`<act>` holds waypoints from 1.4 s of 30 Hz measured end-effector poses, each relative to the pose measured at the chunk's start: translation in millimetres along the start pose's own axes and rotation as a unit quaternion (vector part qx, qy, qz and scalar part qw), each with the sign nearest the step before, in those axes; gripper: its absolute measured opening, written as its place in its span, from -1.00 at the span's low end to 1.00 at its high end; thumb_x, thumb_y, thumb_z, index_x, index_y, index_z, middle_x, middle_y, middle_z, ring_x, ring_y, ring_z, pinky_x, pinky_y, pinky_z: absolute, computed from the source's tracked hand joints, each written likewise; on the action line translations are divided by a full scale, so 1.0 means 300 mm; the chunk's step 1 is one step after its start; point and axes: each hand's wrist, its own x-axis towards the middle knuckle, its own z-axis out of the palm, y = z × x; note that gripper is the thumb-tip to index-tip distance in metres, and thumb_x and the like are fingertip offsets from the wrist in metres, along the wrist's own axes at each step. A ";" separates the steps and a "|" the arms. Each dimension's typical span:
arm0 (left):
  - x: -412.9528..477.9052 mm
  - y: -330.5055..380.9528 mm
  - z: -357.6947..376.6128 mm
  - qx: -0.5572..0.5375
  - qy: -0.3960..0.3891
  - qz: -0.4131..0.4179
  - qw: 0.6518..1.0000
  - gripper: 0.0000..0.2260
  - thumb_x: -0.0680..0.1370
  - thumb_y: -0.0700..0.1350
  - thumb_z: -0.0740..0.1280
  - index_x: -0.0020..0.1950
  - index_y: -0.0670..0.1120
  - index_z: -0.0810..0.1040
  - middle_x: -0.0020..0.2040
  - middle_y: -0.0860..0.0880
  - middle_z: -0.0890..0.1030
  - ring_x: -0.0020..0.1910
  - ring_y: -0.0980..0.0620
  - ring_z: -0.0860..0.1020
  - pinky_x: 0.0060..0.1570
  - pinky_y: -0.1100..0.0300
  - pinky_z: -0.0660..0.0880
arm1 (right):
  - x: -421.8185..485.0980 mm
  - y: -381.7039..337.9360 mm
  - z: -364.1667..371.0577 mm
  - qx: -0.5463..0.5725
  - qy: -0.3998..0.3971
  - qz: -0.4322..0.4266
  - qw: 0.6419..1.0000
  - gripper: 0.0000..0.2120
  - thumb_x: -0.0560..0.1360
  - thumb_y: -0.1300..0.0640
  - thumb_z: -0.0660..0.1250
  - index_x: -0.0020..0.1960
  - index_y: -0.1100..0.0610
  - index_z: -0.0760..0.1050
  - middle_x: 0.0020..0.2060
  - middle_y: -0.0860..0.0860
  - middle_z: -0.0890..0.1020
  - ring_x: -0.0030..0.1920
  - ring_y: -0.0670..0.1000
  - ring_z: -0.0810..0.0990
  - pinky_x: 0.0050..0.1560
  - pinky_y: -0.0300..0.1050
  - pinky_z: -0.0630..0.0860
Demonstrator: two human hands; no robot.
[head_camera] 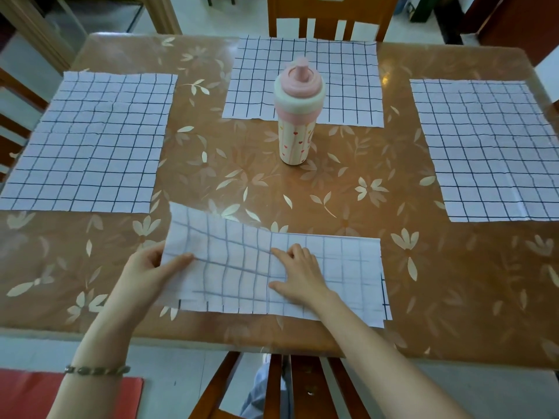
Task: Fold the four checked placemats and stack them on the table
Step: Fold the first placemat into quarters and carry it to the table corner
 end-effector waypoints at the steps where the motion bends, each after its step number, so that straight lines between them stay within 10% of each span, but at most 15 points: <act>1: -0.011 0.025 0.022 -0.013 -0.014 0.004 1.000 -0.87 0.51 -0.18 0.39 0.03 -0.05 0.64 -0.10 -0.03 0.72 -0.11 -0.05 0.68 -0.07 0.04 0.59 | -0.001 -0.002 -0.004 0.007 -0.002 0.000 1.000 -0.30 0.42 -0.17 0.33 0.48 -0.05 0.17 0.07 0.00 0.32 0.08 0.05 0.31 0.17 -0.09 0.29; 5: -0.047 0.128 0.138 -0.050 -0.054 0.028 0.997 -0.91 0.52 -0.20 0.36 -0.02 -0.07 0.64 -0.15 -0.03 0.72 -0.17 -0.02 0.68 -0.18 0.13 0.60 | -0.015 0.015 -0.041 0.183 -0.019 0.034 0.982 -0.28 0.41 -0.09 0.43 0.48 -0.04 0.21 0.13 -0.02 0.35 0.18 0.01 0.36 0.26 -0.11 0.33; 9: -0.077 0.187 0.323 -0.014 -0.075 0.060 0.995 -0.93 0.55 -0.15 0.34 -0.07 -0.03 0.62 -0.13 -0.08 0.69 -0.07 -0.08 0.64 0.00 -0.06 0.56 | -0.083 0.096 -0.133 0.449 0.112 0.141 0.875 -0.48 0.43 0.10 0.46 0.35 0.01 0.43 0.11 -0.02 0.51 0.09 -0.07 0.52 0.06 -0.31 0.46; 15: -0.095 0.192 0.649 0.037 -0.148 0.114 0.982 -0.74 0.51 -0.20 0.26 -0.23 0.16 0.53 -0.32 0.06 0.59 -0.33 0.27 0.51 -0.31 0.41 0.40 | -0.259 0.259 -0.254 0.550 0.224 0.184 0.783 -0.78 0.51 0.21 0.37 0.15 0.14 0.58 0.03 0.05 0.66 0.04 -0.02 0.63 0.11 -0.18 0.56; 22: -0.041 0.096 0.918 0.121 -0.168 0.094 0.974 -0.88 0.53 -0.17 0.18 -0.13 -0.18 0.46 -0.25 -0.09 0.49 -0.36 0.04 0.41 -0.41 0.27 0.31 | -0.309 0.326 -0.280 0.659 0.193 0.273 0.674 -0.66 0.60 0.02 0.20 0.10 0.30 0.54 -0.03 0.21 0.65 -0.02 0.10 0.67 -0.08 -0.14 0.61; 28: -0.025 0.050 0.914 0.179 -0.237 0.080 0.952 -0.60 0.56 0.15 0.27 0.19 -0.15 0.47 0.06 -0.06 0.45 -0.08 0.03 0.46 -0.17 0.22 0.35 | -0.288 0.363 -0.202 0.549 0.145 0.331 0.754 -0.61 0.42 -0.12 0.37 -0.03 0.21 0.63 0.02 0.27 0.63 0.07 0.27 0.60 0.13 0.21 0.50; 33: 0.088 -0.148 0.748 0.381 -0.034 0.249 0.890 -0.38 0.58 0.19 0.00 0.47 -0.21 0.30 0.41 -0.18 0.40 0.40 -0.18 0.35 0.38 -0.01 0.25 | -0.302 0.375 -0.165 0.409 0.181 0.335 0.829 -0.85 0.49 0.18 0.30 -0.13 0.25 0.60 -0.18 0.19 0.66 -0.10 0.23 0.61 -0.18 0.05 0.54; 36: 0.160 -0.251 0.686 0.477 -0.043 0.273 0.835 -0.33 0.62 0.24 -0.12 0.53 -0.23 0.14 0.53 -0.15 0.21 0.52 -0.12 0.16 0.50 -0.03 -0.06 | -0.298 0.385 -0.149 0.338 0.204 0.327 0.859 -0.88 0.48 0.22 0.27 -0.15 0.22 0.57 -0.26 0.13 0.63 -0.17 0.19 0.58 -0.27 -0.07 0.43; 42: 0.185 -0.311 0.687 0.538 -0.076 0.275 0.793 -0.28 0.60 0.31 -0.16 0.53 -0.22 0.14 0.53 -0.15 0.21 0.52 -0.10 0.14 0.48 -0.09 -0.11 | -0.294 0.361 -0.153 0.119 0.214 0.319 0.915 -0.59 0.48 0.18 0.35 0.30 0.16 0.40 0.10 0.09 0.51 0.11 0.10 0.48 0.06 -0.05 0.47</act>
